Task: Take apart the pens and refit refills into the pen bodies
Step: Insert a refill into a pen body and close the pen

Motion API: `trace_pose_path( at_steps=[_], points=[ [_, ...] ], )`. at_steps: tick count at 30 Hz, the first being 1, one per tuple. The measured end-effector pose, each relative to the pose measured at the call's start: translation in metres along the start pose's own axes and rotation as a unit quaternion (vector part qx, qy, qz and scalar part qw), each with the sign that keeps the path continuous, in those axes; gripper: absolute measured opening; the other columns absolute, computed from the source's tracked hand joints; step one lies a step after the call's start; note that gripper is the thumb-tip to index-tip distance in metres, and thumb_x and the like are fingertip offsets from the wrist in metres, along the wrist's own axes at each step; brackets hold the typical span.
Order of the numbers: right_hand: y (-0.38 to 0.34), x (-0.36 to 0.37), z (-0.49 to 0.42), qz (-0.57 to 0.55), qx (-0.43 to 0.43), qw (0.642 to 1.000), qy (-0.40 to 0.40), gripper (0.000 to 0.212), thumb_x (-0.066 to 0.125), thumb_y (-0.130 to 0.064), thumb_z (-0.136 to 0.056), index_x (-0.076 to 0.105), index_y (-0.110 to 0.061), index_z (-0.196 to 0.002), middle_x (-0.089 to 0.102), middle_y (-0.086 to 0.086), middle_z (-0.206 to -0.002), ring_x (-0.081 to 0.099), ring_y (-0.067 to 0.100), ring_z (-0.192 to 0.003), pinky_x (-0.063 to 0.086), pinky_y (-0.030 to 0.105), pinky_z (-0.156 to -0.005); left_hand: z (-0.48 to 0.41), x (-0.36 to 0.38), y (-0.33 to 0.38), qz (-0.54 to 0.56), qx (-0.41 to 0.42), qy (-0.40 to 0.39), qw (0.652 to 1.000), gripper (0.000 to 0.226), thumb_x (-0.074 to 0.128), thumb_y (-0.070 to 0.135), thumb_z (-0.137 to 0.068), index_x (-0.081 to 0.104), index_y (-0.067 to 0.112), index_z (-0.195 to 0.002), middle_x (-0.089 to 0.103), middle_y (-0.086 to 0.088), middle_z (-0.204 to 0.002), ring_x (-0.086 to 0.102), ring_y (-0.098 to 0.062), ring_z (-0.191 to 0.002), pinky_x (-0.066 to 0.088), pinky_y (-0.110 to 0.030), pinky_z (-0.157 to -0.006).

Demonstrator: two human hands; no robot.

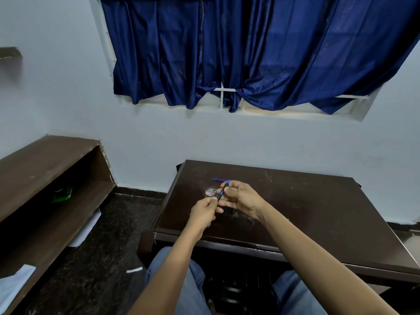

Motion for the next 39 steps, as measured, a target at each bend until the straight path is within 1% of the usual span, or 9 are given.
trace_pose_path(
  at_steps=[7, 12, 16, 21, 25, 31, 34, 37, 39],
  points=[
    [0.007, -0.006, 0.006, 0.016, -0.026, 1.0, 0.002, 0.015, 0.048, 0.002, -0.096, 0.06, -0.007, -0.098, 0.068, 0.012, -0.099, 0.072, 0.017, -0.075, 0.059, 0.024, -0.073, 0.003, 0.003, -0.005, -0.014, 0.013, -0.004, 1.0, 0.025, 0.045, 0.024, -0.099, 0.069, 0.015, -0.102, 0.066, 0.004, -0.082, 0.05, -0.003, -0.061, 0.036, -0.014, -0.049],
    [0.007, -0.011, 0.01, 0.057, -0.069, 0.996, 0.006, 0.013, 0.05, 0.001, -0.095, 0.061, -0.008, -0.095, 0.065, 0.019, -0.096, 0.069, 0.017, -0.074, 0.058, 0.02, -0.071, 0.002, 0.004, -0.005, -0.009, 0.019, -0.002, 1.0, 0.019, 0.05, 0.024, -0.096, 0.067, 0.024, -0.089, 0.07, 0.004, -0.085, 0.059, -0.004, -0.067, 0.038, -0.011, -0.05],
    [0.011, -0.016, 0.008, 0.059, -0.066, 0.996, 0.021, 0.008, 0.054, -0.004, -0.095, 0.061, -0.006, -0.098, 0.068, 0.013, -0.09, 0.068, 0.014, -0.072, 0.056, 0.018, -0.067, 0.001, 0.006, -0.006, -0.016, 0.021, -0.005, 1.0, 0.019, 0.049, 0.023, -0.096, 0.067, 0.021, -0.089, 0.071, 0.003, -0.083, 0.057, -0.003, -0.06, 0.036, -0.006, -0.043],
    [0.018, -0.014, 0.006, 0.085, -0.053, 0.995, -0.005, 0.016, 0.05, -0.003, -0.096, 0.063, -0.013, -0.095, 0.071, 0.007, -0.093, 0.067, 0.012, -0.076, 0.053, 0.02, -0.069, -0.003, 0.006, -0.011, -0.032, 0.01, -0.013, 0.999, 0.018, 0.052, 0.019, -0.094, 0.069, 0.016, -0.098, 0.071, 0.005, -0.084, 0.052, -0.003, -0.061, 0.036, -0.01, -0.046],
    [0.019, -0.015, 0.007, 0.095, -0.04, 0.995, -0.001, 0.012, 0.052, -0.008, -0.096, 0.063, -0.011, -0.1, 0.073, -0.001, -0.083, 0.067, 0.009, -0.073, 0.051, 0.019, -0.067, -0.004, 0.01, -0.012, -0.03, -0.021, -0.05, 0.998, 0.022, 0.049, 0.02, -0.095, 0.071, 0.019, -0.1, 0.071, 0.006, -0.088, 0.049, -0.004, -0.063, 0.034, -0.015, -0.047],
    [0.022, -0.018, 0.004, 0.058, -0.051, 0.996, 0.043, 0.006, 0.06, -0.01, -0.092, 0.066, -0.01, -0.091, 0.072, 0.005, -0.081, 0.068, 0.013, -0.074, 0.051, 0.017, -0.065, -0.008, 0.009, -0.01, -0.053, 0.005, -0.048, 0.997, 0.019, 0.056, 0.016, -0.092, 0.068, 0.018, -0.106, 0.069, 0.003, -0.09, 0.058, -0.005, -0.076, 0.041, -0.016, -0.06],
    [0.023, -0.017, 0.003, 0.061, -0.056, 0.995, 0.048, 0.005, 0.061, -0.009, -0.091, 0.067, -0.01, -0.091, 0.073, 0.002, -0.08, 0.067, 0.011, -0.073, 0.052, 0.019, -0.067, -0.007, 0.008, -0.013, -0.022, -0.009, -0.045, 0.999, 0.017, 0.062, 0.024, -0.091, 0.064, 0.015, -0.106, 0.07, -0.002, -0.085, 0.064, -0.007, -0.069, 0.039, -0.014, -0.047],
    [0.024, -0.015, 0.003, 0.059, -0.057, 0.996, 0.044, 0.007, 0.06, -0.007, -0.091, 0.067, -0.009, -0.089, 0.071, 0.002, -0.078, 0.065, 0.01, -0.069, 0.052, 0.019, -0.066, -0.004, 0.012, -0.019, -0.004, -0.072, -0.054, 0.996, 0.041, 0.04, 0.045, -0.099, 0.068, 0.015, -0.101, 0.075, -0.008, -0.089, 0.059, -0.007, -0.056, 0.034, -0.015, -0.039],
    [0.024, -0.015, 0.003, 0.061, -0.055, 0.995, 0.048, 0.007, 0.061, -0.007, -0.091, 0.066, -0.009, -0.089, 0.07, 0.002, -0.079, 0.064, 0.008, -0.069, 0.051, 0.018, -0.065, -0.005, 0.012, -0.019, -0.029, -0.078, -0.051, 0.995, 0.051, 0.03, 0.043, -0.101, 0.072, 0.013, -0.094, 0.076, -0.006, -0.087, 0.053, -0.006, -0.053, 0.035, -0.016, -0.042]
  ],
)
Point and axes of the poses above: each hand's wrist, its own z-axis away from the middle knuckle, its own x-axis out of the palm, y = z × x, the point moved 9 cm from there along -z, towards the middle knuckle
